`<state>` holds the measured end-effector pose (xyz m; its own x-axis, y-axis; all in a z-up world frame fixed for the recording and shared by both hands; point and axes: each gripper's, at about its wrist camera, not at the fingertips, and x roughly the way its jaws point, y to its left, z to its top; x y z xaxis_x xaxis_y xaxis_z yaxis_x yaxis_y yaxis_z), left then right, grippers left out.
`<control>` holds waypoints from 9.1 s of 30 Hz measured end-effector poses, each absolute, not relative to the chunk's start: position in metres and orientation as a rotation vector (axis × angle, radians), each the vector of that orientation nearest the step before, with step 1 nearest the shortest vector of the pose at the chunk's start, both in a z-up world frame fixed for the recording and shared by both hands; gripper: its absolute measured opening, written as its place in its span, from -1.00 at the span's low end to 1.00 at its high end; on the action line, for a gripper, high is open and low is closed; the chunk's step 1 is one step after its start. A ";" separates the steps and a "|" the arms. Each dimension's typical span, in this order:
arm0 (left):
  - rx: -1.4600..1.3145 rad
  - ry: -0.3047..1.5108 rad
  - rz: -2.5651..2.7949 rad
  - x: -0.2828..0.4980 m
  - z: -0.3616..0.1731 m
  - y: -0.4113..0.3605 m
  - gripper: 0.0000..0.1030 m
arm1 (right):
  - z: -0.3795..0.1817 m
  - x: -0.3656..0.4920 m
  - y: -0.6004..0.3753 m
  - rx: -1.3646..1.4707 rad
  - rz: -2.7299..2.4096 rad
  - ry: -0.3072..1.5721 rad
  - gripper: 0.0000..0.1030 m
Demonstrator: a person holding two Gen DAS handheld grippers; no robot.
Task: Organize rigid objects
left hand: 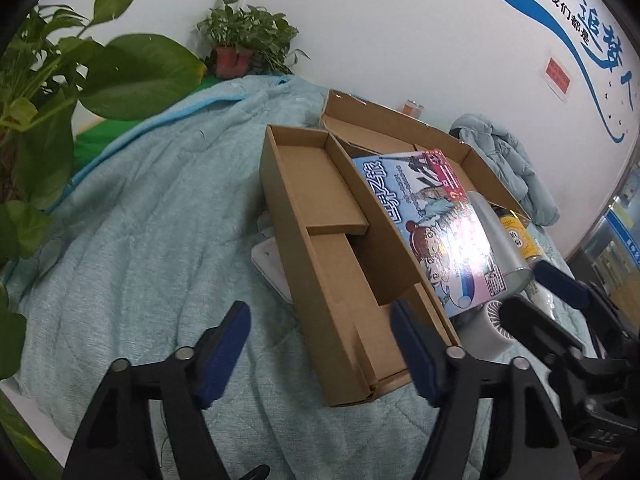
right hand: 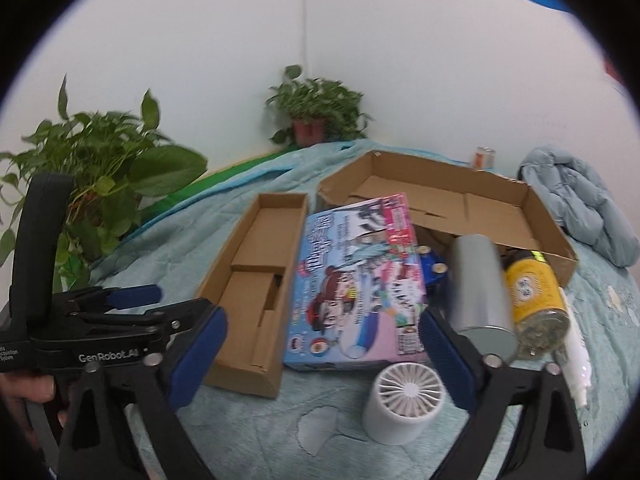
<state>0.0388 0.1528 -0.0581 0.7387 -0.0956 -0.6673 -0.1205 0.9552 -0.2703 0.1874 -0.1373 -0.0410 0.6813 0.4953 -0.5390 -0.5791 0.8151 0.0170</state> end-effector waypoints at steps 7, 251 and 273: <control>-0.315 0.811 -0.039 0.052 -0.070 0.143 -0.23 | -0.065 0.201 -0.106 -0.227 0.652 0.724 -0.39; -0.084 0.593 -0.274 0.336 0.115 -0.002 0.38 | 0.068 0.346 -0.125 -0.104 0.381 0.558 0.78; -0.133 1.004 -0.182 0.504 -0.040 0.012 0.33 | -0.051 0.429 -0.108 -0.042 0.498 1.083 0.71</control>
